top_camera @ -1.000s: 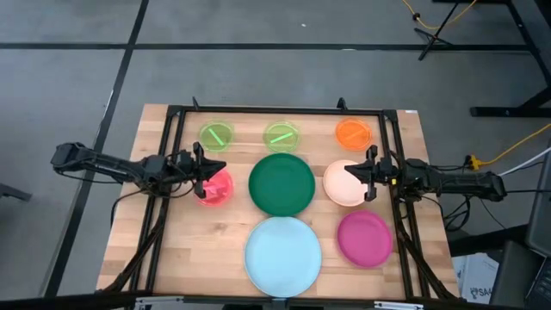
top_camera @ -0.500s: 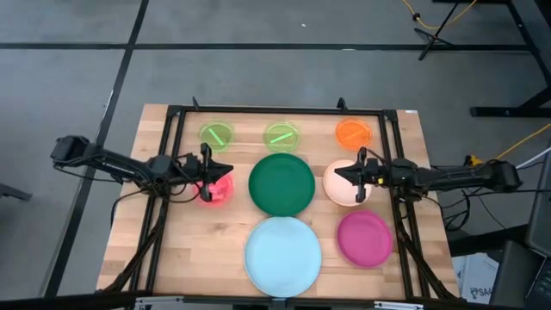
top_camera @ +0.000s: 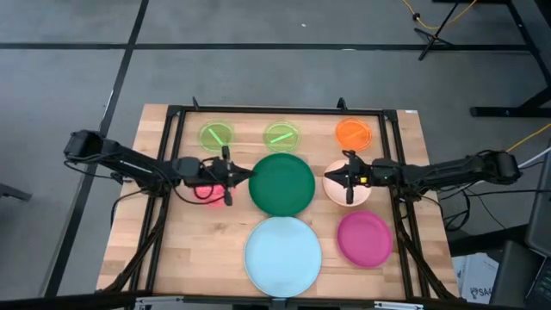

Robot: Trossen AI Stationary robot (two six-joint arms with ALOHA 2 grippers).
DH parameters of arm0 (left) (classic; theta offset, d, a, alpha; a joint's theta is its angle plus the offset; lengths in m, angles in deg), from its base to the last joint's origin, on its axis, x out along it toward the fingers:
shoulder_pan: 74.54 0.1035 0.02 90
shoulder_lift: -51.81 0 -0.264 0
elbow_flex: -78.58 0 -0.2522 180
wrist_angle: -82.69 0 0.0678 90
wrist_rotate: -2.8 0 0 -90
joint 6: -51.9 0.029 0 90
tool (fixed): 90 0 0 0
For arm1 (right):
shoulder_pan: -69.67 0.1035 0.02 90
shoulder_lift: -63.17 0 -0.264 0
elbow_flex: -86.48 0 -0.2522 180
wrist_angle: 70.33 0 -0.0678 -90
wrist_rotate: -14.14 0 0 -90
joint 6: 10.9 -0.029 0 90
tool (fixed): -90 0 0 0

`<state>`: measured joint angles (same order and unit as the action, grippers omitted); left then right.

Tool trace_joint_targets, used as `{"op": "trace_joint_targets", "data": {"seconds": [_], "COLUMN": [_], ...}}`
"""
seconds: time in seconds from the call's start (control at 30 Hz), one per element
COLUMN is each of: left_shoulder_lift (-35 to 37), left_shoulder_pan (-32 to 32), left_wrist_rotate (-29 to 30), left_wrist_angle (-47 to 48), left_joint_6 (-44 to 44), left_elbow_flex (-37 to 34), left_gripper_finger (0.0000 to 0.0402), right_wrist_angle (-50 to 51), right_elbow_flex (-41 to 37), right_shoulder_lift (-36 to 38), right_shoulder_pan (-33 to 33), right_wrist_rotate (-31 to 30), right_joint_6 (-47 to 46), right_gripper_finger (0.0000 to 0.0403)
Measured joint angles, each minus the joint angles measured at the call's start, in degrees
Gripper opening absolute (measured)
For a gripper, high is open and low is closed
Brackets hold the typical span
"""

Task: Stack plastic plates
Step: Stack the green plate on top of blue plate

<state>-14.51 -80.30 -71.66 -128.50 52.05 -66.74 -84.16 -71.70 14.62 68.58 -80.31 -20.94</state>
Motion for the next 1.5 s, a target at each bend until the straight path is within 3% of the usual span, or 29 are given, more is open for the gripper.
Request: {"op": "trace_joint_targets", "data": {"seconds": [0.27, 0.47, 0.67, 0.9, 1.03, 1.17, 1.3, 1.4, 1.5], "left_shoulder_lift": [-8.3, -12.5, -13.2, -13.2, -13.2, -13.2, -13.2, -13.2, -13.2], "left_shoulder_pan": [1.4, 2.0, 3.7, 7.0, 8.4, 9.4, 9.4, 8.9, 8.9], "left_wrist_rotate": [-1.1, -0.9, 4.8, 4.3, 2.4, 1.3, 0.9, 0.3, 3.5], "left_wrist_angle": [6.5, 6.3, 6.5, 13.6, 17.8, 29.6, 37.0, 37.2, 37.9], "left_joint_6": [-2.7, -1.3, -4.1, -10.6, -14.9, -21.1, -25.6, -27.1, -27.1], "left_elbow_flex": [6.4, 8.6, 8.6, 8.6, 9.0, 11.9, 13.4, 13.5, 13.5], "left_gripper_finger": [0.0009, 0.0009, 0.0012, 0.0079, 0.0128, 0.0160, 0.0171, 0.0171, 0.0169], "right_wrist_angle": [-7.1, -10.0, -15.1, -13.4, -5.1, 4.0, 7.0, 9.0, 10.5], "right_elbow_flex": [0.0, 0.0, 0.0, 3.3, 8.8, 14.5, 16.1, 15.8, 15.8], "right_shoulder_lift": [-4.9, -7.2, -8.3, -8.4, -8.4, -8.4, -8.4, -8.4, -8.4], "right_shoulder_pan": [0.0, 0.0, 0.0, -0.1, -0.1, -0.1, 0.0, 0.0, 0.0], "right_wrist_rotate": [2.8, 2.9, 2.2, -1.1, -3.1, -5.6, -4.9, -2.7, -2.4], "right_joint_6": [-1.5, -1.3, 0.2, 2.0, 4.5, 6.3, 5.8, 4.6, 4.4], "right_gripper_finger": [0.0007, 0.0007, 0.0007, 0.0010, 0.0040, 0.0094, 0.0138, 0.0158, 0.0166]}}
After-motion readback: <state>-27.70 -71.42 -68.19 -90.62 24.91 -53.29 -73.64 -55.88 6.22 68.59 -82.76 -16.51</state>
